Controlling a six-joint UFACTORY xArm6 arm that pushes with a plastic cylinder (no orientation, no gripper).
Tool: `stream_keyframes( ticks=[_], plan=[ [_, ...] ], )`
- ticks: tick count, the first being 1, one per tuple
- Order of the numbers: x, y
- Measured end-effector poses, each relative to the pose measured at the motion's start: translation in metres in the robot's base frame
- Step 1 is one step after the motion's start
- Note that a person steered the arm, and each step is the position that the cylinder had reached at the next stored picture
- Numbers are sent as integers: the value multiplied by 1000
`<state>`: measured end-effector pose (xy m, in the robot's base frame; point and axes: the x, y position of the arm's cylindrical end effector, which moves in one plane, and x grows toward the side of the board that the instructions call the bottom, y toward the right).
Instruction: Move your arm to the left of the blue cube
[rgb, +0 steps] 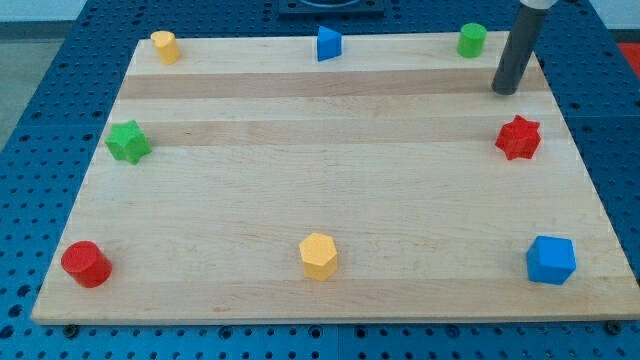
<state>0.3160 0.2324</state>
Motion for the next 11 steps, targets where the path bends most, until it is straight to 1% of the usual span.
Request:
stream_keyframes(
  ticks=[3,6,7,9,10,11],
  plan=[
    [5,0],
    [13,-18],
    [22,-33],
    [31,-38],
    [72,-44],
    [143,-65]
  ],
)
